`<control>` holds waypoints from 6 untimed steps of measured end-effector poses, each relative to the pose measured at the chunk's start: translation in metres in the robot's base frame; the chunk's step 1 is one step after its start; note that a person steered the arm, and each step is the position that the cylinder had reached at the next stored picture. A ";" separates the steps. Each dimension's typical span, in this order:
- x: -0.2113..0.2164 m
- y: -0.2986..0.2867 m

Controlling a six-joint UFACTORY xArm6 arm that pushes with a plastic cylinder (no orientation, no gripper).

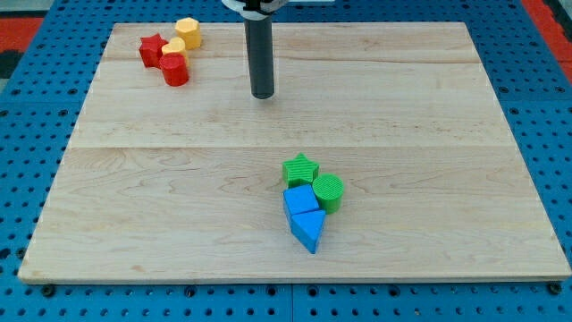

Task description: Move the yellow hexagon close to the group of blocks

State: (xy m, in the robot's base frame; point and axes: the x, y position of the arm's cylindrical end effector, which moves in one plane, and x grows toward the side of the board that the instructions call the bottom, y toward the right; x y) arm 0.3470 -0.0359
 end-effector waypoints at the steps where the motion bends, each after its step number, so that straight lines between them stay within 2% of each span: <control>1: 0.002 0.001; 2: 0.002 0.001; 3: -0.032 0.006; 5: -0.138 -0.068; 6: -0.150 -0.103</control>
